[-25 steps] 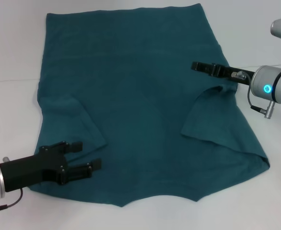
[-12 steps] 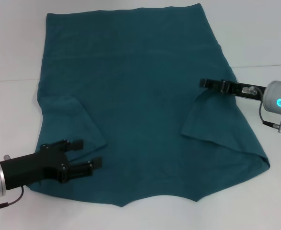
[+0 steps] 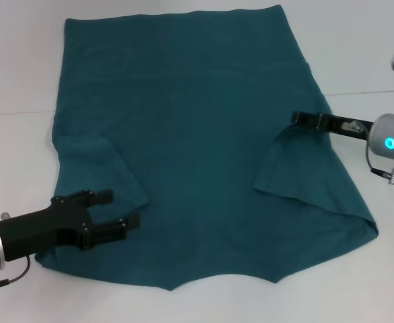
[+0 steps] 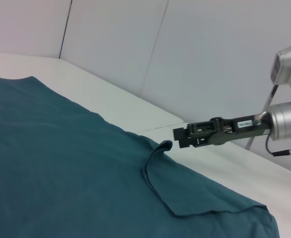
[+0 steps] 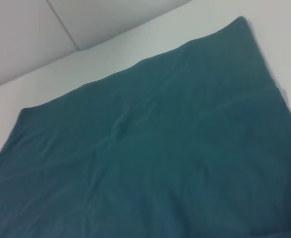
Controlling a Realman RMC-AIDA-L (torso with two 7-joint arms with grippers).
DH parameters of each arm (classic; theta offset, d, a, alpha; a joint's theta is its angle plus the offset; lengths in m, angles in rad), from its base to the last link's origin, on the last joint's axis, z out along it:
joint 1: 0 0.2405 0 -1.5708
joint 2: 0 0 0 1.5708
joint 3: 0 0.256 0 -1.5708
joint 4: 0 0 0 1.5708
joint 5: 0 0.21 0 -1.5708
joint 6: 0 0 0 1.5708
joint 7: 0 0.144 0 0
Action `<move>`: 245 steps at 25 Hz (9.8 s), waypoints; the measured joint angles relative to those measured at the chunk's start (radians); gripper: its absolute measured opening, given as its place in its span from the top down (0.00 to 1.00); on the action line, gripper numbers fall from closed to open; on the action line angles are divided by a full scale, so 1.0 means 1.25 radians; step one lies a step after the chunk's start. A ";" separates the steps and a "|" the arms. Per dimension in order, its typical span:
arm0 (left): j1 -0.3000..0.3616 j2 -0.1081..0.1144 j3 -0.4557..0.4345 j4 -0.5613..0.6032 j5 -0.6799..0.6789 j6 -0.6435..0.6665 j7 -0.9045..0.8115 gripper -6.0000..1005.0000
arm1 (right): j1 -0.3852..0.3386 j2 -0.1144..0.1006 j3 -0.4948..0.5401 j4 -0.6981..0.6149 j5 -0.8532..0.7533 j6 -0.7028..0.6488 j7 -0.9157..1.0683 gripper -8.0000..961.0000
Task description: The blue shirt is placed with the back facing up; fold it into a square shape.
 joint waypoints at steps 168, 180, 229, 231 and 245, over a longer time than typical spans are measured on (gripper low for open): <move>0.013 0.024 -0.071 0.111 0.267 -0.020 -0.346 0.13 | -0.109 -0.048 0.029 -0.088 0.014 -0.543 -0.319 0.03; 0.017 0.015 -0.061 0.109 0.316 -0.129 -0.382 0.13 | -0.109 -0.048 0.031 -0.088 0.014 -0.543 -0.315 0.03; -0.031 0.004 0.030 0.111 0.321 0.003 -0.399 0.13 | -0.112 -0.050 0.053 -0.093 0.015 -0.549 -0.320 0.03; -0.032 0.005 0.030 0.110 0.321 0.004 -0.400 0.13 | -0.113 -0.051 0.053 -0.093 0.015 -0.549 -0.320 0.03; -0.035 0.006 0.031 0.107 0.320 0.016 -0.405 0.13 | -0.115 -0.051 0.060 -0.093 0.015 -0.551 -0.320 0.03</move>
